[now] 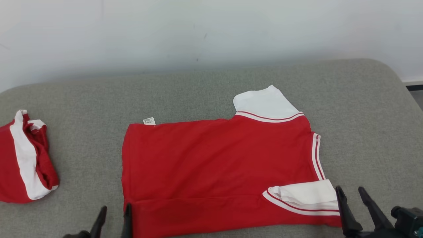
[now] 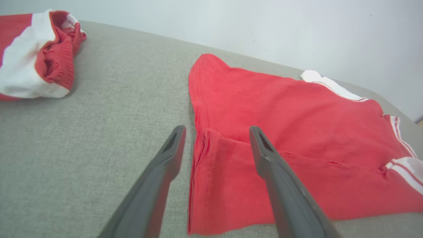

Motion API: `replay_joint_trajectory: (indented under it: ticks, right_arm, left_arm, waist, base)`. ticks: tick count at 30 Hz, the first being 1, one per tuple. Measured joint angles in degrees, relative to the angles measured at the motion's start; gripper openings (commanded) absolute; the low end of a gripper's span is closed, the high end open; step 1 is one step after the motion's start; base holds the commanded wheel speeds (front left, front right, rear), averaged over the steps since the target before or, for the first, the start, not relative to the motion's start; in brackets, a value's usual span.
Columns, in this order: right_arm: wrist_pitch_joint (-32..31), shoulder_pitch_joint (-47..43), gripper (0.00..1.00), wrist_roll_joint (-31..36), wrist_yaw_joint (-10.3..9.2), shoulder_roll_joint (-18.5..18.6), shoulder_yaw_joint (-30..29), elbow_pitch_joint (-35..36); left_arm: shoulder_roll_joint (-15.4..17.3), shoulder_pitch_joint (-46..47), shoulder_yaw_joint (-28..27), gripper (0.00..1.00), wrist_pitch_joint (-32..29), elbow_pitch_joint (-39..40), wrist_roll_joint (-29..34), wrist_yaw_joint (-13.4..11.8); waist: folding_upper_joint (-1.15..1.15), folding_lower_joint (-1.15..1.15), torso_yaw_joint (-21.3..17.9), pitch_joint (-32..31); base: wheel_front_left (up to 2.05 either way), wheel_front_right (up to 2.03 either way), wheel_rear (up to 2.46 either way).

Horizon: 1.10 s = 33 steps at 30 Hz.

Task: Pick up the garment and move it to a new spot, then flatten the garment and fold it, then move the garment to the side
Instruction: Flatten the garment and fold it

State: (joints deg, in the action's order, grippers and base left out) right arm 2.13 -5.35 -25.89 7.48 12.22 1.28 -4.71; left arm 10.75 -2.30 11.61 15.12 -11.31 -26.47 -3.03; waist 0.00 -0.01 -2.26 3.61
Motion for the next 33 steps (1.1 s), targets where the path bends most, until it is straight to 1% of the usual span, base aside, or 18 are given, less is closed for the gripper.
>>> replay_joint_trajectory:
  ticks: [5,9,12,13,16,19,24,33]
  right_arm:
    - [3.19,1.48,1.00,3.20,-0.01,-1.23,0.21,2.88]
    - [6.37,2.27,1.00,5.48,-0.01,-2.02,1.40,3.83]
    - [8.56,2.53,1.00,7.16,-0.01,-2.74,1.48,3.76]
    - [9.09,2.54,1.00,7.38,-0.01,-3.13,1.45,3.71]
    - [10.07,2.52,1.00,8.05,-0.01,-3.99,1.48,2.91]
    - [11.02,2.26,1.00,8.37,-0.01,-4.54,1.76,1.85]
    - [12.03,0.87,1.00,9.36,-0.01,-4.79,2.66,0.58]
    - [12.74,-0.13,1.00,9.36,-0.01,-4.94,2.65,-1.78]
  left_arm:
    - [-1.20,0.65,-4.69,1.00,0.00,3.75,3.26,-0.02]
    - [-1.45,1.05,-8.13,1.00,0.00,4.71,6.00,0.02]
    - [-1.78,1.38,-10.51,1.00,0.00,4.91,6.84,0.56]
    - [-1.99,1.40,-10.84,1.00,0.00,5.15,7.32,0.68]
    - [-2.04,1.46,-11.56,1.00,0.00,5.45,9.01,2.07]
    - [-0.75,1.18,-11.09,1.00,0.00,5.27,12.61,3.25]
    - [-1.34,0.13,-11.27,1.00,0.00,4.43,13.82,5.06]
    - [-3.14,-0.68,-13.11,1.00,0.00,3.16,14.69,6.97]
  waist:
    - [0.00,0.00,0.13,-1.56]
    - [0.00,0.00,0.55,-2.65]
    - [0.00,0.00,1.02,-3.15]
    - [0.00,0.00,1.24,-3.25]
    - [0.00,0.00,1.80,-3.52]
    - [0.00,0.00,2.22,-3.80]
    - [0.00,0.00,2.98,-4.09]
    - [0.00,0.00,3.36,-4.35]
  base:
    - [0.00,0.00,0.00]
    - [0.00,0.00,0.00]
    - [0.00,0.00,0.00]
    - [0.00,0.00,0.00]
    - [0.00,0.00,0.00]
    - [0.00,0.00,0.00]
    - [0.00,0.00,0.00]
    - [0.00,0.00,0.00]
